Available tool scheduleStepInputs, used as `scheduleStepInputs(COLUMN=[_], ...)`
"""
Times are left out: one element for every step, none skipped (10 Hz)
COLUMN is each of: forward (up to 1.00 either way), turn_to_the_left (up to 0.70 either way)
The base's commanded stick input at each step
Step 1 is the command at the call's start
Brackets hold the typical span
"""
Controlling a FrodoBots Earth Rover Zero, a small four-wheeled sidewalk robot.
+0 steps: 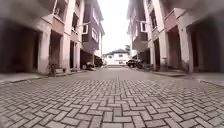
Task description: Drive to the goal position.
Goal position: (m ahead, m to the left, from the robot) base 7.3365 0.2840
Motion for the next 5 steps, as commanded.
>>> scheduleStepInputs(forward=[0.7, 0.7, 0.7, 0.7, 0.7], turn_to_the_left=[0.0, 0.0, 0.0, 0.0, 0.0])
